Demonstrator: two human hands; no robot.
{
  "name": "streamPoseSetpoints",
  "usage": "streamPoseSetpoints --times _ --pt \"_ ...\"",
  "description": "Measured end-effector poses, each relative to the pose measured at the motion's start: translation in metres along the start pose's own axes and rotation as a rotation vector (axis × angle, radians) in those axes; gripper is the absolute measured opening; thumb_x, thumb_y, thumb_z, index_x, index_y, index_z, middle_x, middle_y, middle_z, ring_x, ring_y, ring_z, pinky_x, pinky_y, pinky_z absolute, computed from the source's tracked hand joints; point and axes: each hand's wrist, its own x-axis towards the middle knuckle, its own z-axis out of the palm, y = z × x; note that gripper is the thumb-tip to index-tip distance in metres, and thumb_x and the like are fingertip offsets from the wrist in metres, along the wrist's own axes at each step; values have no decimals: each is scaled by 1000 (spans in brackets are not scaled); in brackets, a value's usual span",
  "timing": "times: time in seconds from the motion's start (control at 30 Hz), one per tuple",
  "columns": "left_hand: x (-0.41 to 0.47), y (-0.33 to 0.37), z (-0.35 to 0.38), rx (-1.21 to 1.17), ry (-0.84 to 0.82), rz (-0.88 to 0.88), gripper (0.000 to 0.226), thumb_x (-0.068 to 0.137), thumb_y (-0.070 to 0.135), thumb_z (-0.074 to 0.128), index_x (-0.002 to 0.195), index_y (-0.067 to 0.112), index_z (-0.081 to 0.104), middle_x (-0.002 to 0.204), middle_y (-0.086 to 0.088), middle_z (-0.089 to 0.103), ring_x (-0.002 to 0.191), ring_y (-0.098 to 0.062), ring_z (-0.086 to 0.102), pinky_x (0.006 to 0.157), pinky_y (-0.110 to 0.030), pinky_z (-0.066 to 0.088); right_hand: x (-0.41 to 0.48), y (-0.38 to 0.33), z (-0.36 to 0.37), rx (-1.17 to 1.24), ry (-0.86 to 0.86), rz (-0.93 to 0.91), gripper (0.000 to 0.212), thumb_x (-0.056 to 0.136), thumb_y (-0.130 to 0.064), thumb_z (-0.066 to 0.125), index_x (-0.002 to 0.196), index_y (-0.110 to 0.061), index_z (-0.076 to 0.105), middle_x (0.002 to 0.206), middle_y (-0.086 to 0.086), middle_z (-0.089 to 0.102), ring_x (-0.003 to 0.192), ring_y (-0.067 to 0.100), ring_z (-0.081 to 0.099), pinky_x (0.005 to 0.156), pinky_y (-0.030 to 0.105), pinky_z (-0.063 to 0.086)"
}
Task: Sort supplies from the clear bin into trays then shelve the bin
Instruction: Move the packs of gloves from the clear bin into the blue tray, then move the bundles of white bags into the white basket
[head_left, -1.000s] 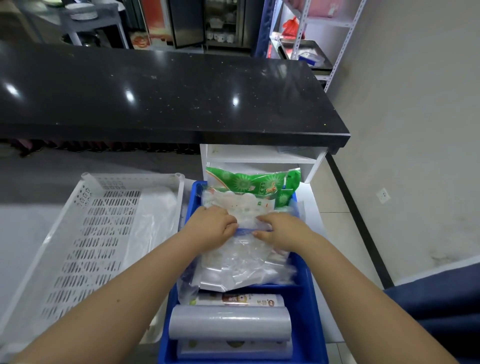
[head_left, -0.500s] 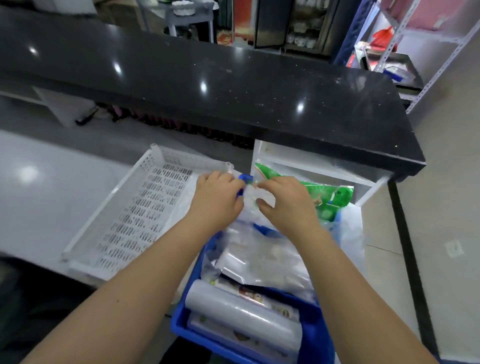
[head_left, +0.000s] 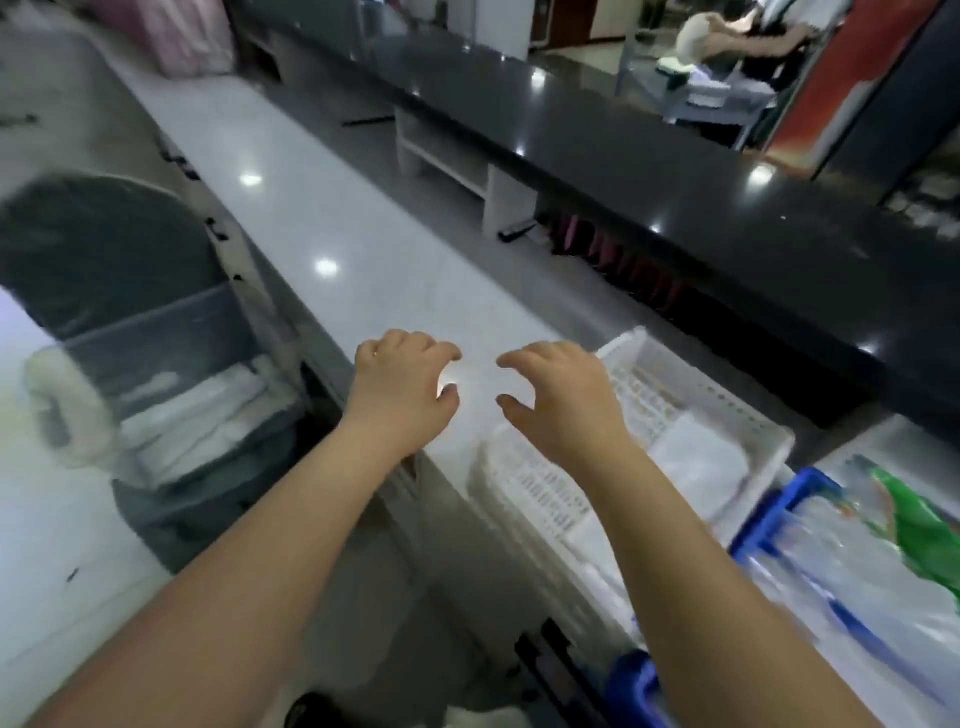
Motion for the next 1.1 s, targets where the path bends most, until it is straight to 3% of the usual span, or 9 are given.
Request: streamPoseSetpoints --times 0.17,0.27,0.47,0.67,0.87,1.1 --pt "-22 -163 -37 34 74 -192 37 83 33 58 119 29 61 118 1 63 112 -26 49 92 -41 35 89 -129 73 61 -17 -168 27 80 -27 69 105 -18 69 103 4 71 95 34 59 78 44 48" --pt "-33 -246 -45 72 36 -281 35 81 32 56 115 30 62 114 3 63 109 -26 49 88 -39 35 137 -202 124 95 -50 -213 20 77 -23 64 94 -15 71 92 4 71 87 33 59 72 43 49" --pt "-68 -380 -33 40 -56 -535 39 80 39 58 118 29 62 112 0 66 103 -26 55 87 -41 45 191 -300 218 204 -199 -280 30 82 -28 68 111 -22 66 112 -1 67 104 23 56 88 41 49" --pt "-78 -474 4 -54 -137 -739 42 81 32 56 123 27 59 116 -1 64 107 -27 51 87 -40 41 239 -330 303 258 -370 -254 31 83 -24 70 113 -18 65 116 2 66 107 25 55 91 44 48" --pt "-28 -561 50 -59 -220 -839 45 81 34 54 126 28 59 117 -1 65 107 -26 53 86 -39 43 321 -329 408 283 -513 -198 31 83 -20 68 114 -16 66 114 2 66 107 26 55 91 39 46" --pt "35 -643 145 -206 -419 -987 52 83 32 59 134 23 51 130 -5 58 119 -28 49 92 -39 41 408 -329 534 227 -840 -277 32 85 -17 63 117 -15 64 121 5 63 114 28 52 96 39 43"
